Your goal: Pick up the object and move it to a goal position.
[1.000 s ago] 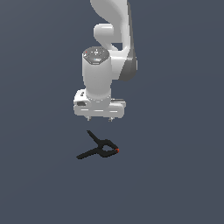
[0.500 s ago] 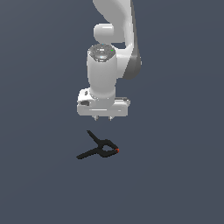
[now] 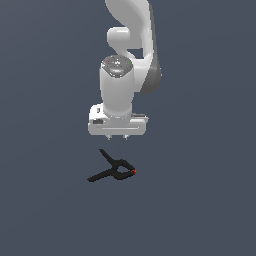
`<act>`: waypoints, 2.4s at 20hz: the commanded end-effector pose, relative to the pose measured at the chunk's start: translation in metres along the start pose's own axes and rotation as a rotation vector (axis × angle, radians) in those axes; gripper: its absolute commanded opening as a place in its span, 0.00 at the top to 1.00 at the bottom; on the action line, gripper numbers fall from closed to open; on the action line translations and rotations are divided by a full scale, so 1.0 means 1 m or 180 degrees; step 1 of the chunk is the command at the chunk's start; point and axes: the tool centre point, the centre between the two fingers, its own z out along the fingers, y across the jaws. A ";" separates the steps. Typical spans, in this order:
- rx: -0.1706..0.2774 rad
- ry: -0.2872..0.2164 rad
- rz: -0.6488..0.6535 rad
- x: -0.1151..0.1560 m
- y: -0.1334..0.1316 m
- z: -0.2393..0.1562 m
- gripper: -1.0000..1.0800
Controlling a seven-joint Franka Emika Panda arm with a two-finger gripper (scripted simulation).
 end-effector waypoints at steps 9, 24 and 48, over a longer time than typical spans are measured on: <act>-0.0185 -0.0491 -0.0660 0.006 0.010 0.038 0.38; -0.0477 -0.1800 -0.2057 0.000 0.044 0.117 0.38; -0.0523 -0.2446 -0.2572 -0.016 0.064 0.153 0.38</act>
